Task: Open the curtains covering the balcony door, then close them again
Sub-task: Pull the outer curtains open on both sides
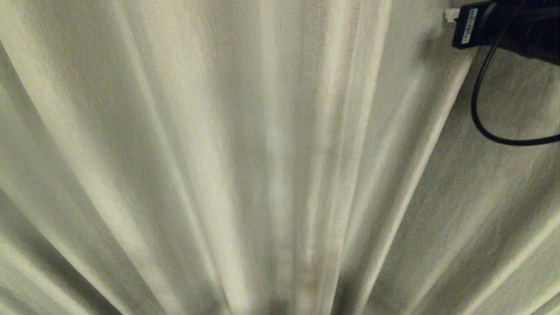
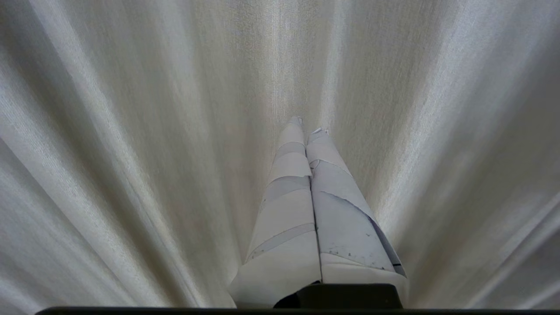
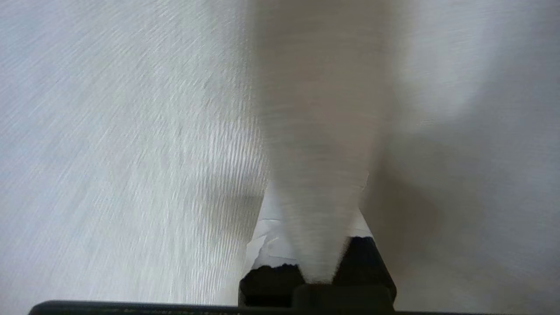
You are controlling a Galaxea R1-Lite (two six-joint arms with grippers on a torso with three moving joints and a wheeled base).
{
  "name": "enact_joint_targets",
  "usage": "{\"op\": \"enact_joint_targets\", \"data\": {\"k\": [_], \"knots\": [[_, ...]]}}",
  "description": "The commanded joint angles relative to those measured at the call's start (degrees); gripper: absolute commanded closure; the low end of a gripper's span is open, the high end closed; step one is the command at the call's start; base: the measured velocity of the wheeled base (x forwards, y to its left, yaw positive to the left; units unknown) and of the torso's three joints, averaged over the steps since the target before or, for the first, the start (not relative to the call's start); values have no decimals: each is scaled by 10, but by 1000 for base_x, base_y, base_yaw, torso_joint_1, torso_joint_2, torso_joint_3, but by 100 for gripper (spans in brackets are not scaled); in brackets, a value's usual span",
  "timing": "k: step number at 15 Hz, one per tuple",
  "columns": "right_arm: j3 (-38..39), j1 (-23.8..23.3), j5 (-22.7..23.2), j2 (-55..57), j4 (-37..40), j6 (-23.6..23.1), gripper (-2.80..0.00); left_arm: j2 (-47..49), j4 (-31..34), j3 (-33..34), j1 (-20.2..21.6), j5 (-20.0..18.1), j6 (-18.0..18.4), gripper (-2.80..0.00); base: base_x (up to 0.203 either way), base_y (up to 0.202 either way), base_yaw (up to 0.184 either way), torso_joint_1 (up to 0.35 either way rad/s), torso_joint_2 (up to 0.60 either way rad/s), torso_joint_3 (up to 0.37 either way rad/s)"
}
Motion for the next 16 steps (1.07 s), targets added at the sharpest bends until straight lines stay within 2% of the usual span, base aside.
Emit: {"op": "enact_joint_targets", "data": {"k": [1,9,12,16], "knots": [[-7,-65,2,-14,-2,4,0,0,0,0,0,0,0,0,0,0,0,0,0,0],[-1,-296,75,-30,5,68,0,0,0,0,0,0,0,0,0,0,0,0,0,0],[2,-395,115,-14,0,85,0,0,0,0,0,1,0,0,0,0,0,0,0,0],[-2,-489,139,21,-3,100,0,0,0,0,0,1,0,0,0,0,0,0,0,0]]}}
